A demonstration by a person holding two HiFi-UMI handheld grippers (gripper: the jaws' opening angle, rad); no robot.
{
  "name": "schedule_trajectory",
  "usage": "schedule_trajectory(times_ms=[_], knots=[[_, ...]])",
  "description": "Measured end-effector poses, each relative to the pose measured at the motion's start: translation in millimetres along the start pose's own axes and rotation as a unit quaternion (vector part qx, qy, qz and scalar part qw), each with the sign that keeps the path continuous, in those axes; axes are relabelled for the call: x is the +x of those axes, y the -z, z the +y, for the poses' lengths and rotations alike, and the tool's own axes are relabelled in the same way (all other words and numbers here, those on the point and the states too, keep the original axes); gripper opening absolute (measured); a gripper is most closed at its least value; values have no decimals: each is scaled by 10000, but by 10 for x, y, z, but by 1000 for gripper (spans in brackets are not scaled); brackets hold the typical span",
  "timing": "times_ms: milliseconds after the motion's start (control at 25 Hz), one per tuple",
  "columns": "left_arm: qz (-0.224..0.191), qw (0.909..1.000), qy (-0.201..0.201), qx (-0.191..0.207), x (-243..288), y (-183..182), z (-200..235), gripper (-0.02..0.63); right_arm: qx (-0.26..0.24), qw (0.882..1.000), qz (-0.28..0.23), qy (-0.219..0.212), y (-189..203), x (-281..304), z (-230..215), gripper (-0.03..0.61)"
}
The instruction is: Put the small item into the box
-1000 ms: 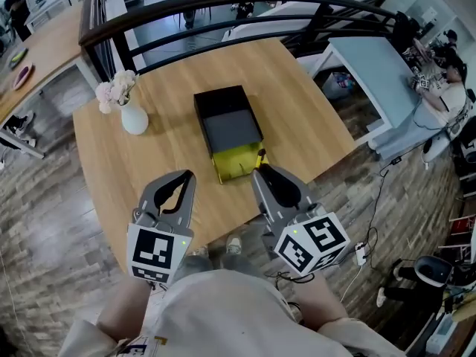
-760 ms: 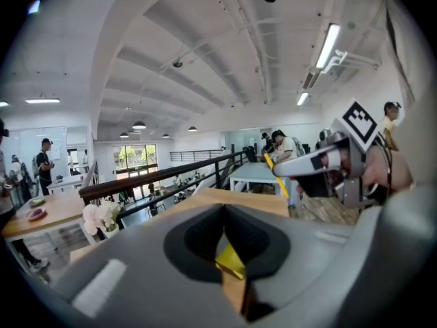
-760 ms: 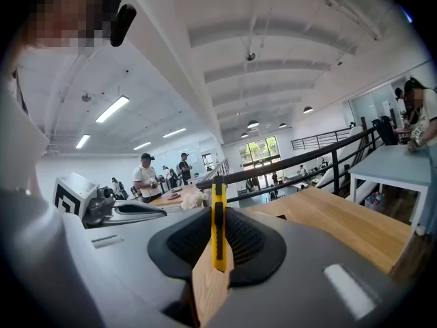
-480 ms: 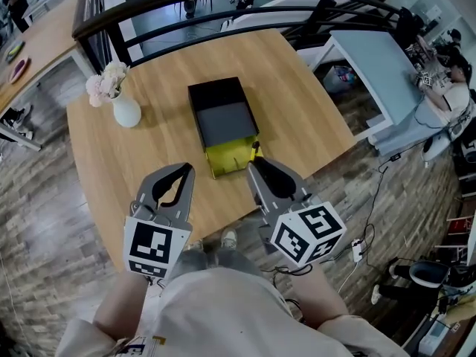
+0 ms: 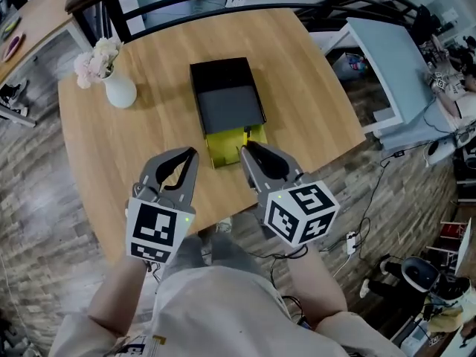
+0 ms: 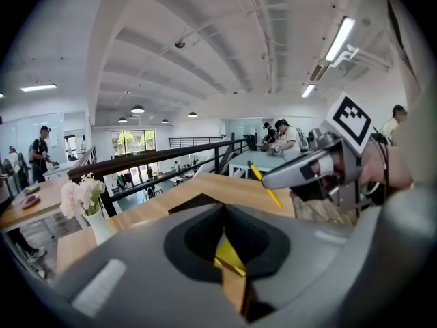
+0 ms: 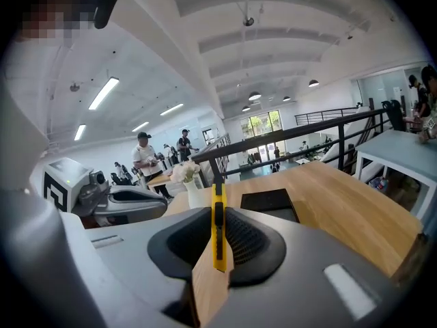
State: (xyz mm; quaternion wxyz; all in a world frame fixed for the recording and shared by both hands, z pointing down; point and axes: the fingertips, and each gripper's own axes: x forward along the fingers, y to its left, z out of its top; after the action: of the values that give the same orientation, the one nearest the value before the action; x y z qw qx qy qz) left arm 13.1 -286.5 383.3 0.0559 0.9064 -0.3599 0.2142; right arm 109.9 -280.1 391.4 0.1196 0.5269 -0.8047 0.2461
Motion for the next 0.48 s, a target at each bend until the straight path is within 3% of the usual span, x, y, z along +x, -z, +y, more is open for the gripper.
schedule_trajectory(times_ms=[480], knots=[[656,9974,76,-284,738,750,201,3,252,9957,893,-70,740,792,-389,63]])
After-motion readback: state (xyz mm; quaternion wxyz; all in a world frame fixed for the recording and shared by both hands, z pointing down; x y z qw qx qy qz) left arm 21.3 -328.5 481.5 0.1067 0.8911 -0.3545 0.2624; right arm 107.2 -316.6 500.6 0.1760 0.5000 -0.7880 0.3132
